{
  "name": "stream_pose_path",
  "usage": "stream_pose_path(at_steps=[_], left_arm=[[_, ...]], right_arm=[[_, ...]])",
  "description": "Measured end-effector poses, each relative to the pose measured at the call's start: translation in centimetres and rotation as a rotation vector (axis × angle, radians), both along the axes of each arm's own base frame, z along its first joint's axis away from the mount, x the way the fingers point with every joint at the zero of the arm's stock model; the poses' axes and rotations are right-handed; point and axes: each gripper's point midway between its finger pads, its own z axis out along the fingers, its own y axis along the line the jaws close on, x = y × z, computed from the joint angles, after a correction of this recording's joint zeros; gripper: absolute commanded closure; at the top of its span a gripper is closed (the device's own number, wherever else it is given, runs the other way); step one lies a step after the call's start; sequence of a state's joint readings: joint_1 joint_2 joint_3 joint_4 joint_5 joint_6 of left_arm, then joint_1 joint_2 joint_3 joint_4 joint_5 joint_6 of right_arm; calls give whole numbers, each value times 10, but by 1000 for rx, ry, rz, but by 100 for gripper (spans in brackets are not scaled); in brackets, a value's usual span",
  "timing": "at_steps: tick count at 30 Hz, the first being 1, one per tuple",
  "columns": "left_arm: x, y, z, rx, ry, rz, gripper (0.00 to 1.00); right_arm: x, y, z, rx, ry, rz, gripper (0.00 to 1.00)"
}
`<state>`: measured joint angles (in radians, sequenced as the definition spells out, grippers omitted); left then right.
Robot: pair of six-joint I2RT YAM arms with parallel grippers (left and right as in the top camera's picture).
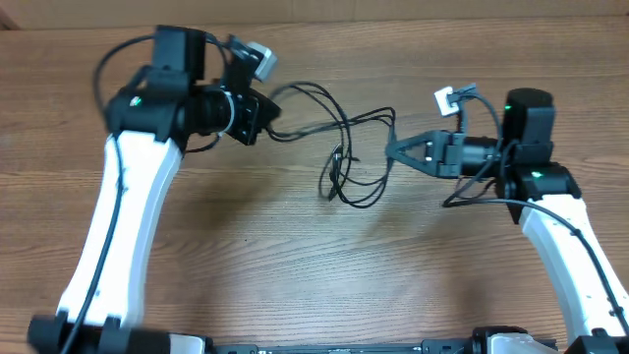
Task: Untangle cables
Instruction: 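Pull both grippers apart outward, stretching the black cables between them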
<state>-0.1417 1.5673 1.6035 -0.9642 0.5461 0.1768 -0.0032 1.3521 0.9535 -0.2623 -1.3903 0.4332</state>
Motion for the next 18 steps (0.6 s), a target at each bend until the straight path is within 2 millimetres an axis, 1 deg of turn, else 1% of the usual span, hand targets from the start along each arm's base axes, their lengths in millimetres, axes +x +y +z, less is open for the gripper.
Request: stream_pose_path(at_steps=[3,5,7,10,11,12,14,16,18], left_arm=[[-1,27,19,68,-38,187,96],[-4,45,26,107,-45,306,95],[-9,56,27,130,-32,378,96],[-16,64,19,154,23,430,96],[-18,66,14,164,47,442,96],[-18,69,8,178,69,456,96],[-17,71,1,192,86,466,96],[-15,72,-11,211,121,473,96],[-13,74,-34,241,182,477,96]], right_arm=[[-1,-15,7,43,7,2,96],[0,-25,10,60,13,-9,96],[1,-32,11,70,12,-21,96],[5,-36,5,57,61,-61,96],[8,-38,-2,38,99,-93,96],[13,-41,-14,-3,162,-152,96],[20,-47,-33,-76,227,-240,96],[28,-60,-64,-210,318,-369,96],[31,-84,-101,-398,407,-520,96]])
